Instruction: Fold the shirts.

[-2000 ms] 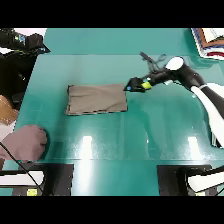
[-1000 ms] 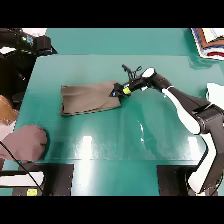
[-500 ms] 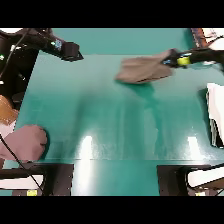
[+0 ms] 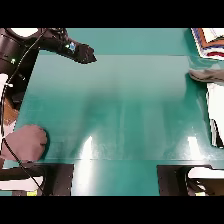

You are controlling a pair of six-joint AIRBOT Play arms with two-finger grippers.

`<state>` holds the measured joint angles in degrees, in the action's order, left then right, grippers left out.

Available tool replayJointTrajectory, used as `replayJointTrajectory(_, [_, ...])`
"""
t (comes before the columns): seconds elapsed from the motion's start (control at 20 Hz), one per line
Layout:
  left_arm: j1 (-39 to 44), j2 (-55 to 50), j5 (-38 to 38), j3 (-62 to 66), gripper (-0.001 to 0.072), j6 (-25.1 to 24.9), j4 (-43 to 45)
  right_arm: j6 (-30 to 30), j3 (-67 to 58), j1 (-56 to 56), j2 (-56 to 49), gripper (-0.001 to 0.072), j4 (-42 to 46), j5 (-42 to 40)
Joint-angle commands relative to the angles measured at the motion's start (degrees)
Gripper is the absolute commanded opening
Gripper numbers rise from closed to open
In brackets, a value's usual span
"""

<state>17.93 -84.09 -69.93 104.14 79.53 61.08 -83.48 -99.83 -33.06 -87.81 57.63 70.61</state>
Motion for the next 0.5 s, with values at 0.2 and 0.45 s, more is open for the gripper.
replayJointTrajectory(0.2, [0.5, 0.0, 1.6, 0.0, 0.0025, 0.0, 0.0, 1.0, -10.3, -4.9, 0.4, 0.0015, 0.4, 0.9])
replayJointTrajectory(0.45, [0.5, -0.1, 1.5, 0.0, 0.0026, -0.1, 0.3, -0.1, -17.2, -4.9, 1.7, 0.0014, 1.6, 7.3])
